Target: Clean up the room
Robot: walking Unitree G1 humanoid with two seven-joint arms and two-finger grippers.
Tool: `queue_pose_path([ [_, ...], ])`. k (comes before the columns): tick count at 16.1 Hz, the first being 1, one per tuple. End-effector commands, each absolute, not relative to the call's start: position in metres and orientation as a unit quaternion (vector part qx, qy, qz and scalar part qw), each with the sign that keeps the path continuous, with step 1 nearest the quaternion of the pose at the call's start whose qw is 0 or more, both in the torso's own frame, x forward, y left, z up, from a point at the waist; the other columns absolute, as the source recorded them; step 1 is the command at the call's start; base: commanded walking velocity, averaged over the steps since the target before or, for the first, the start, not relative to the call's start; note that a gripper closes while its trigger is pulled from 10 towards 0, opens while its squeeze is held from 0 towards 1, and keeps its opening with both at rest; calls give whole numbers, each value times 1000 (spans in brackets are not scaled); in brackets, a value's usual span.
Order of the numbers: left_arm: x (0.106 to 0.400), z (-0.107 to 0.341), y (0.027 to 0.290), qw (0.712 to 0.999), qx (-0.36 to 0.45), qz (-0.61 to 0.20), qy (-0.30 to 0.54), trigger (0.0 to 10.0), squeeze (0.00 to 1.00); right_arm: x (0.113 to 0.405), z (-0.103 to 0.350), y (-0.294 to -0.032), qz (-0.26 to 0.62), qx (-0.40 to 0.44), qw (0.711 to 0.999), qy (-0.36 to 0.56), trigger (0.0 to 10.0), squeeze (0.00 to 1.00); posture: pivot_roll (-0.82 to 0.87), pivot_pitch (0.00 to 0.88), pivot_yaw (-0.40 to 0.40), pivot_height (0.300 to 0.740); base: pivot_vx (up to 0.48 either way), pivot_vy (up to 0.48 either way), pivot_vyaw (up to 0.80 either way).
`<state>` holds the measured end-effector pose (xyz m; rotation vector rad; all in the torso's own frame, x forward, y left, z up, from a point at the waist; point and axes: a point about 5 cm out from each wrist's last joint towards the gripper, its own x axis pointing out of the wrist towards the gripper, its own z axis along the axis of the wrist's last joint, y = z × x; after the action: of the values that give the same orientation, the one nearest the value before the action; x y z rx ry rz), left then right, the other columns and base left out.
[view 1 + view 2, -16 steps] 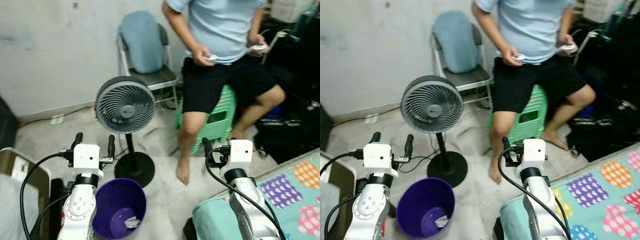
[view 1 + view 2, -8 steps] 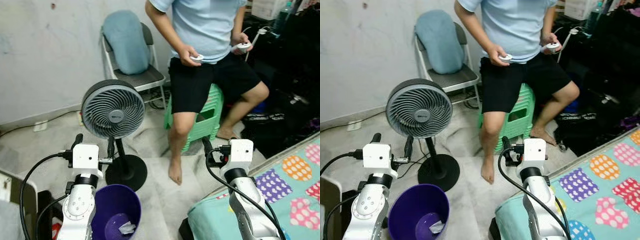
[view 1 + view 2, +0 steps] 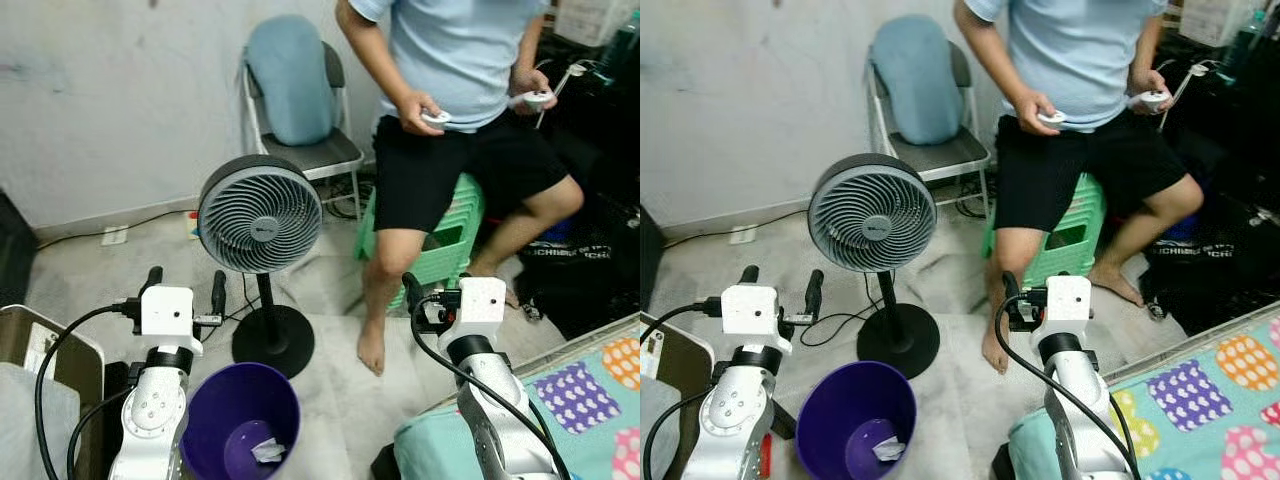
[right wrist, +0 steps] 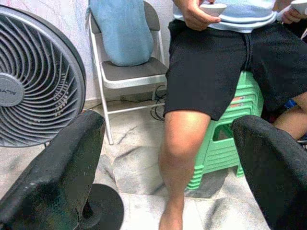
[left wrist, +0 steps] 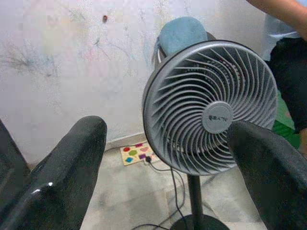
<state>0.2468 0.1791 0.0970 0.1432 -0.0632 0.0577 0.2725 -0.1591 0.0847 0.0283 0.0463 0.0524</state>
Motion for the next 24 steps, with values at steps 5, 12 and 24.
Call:
queue_pose_path([
  [5,244,98,183,997,72,21,-27,10000,0,274,87,-159,30,17,999,21,10000,0,-141,0,20,740,0,0,0],
  [12,245,98,182,997,69,20,-26,10000,0,275,85,-158,33,19,999,28,10000,0,-138,0,18,740,0,0,-114],
  [24,245,98,182,997,65,19,-23,10000,0,274,84,-158,32,21,999,35,10000,0,-139,0,20,740,0,0,-800],
])
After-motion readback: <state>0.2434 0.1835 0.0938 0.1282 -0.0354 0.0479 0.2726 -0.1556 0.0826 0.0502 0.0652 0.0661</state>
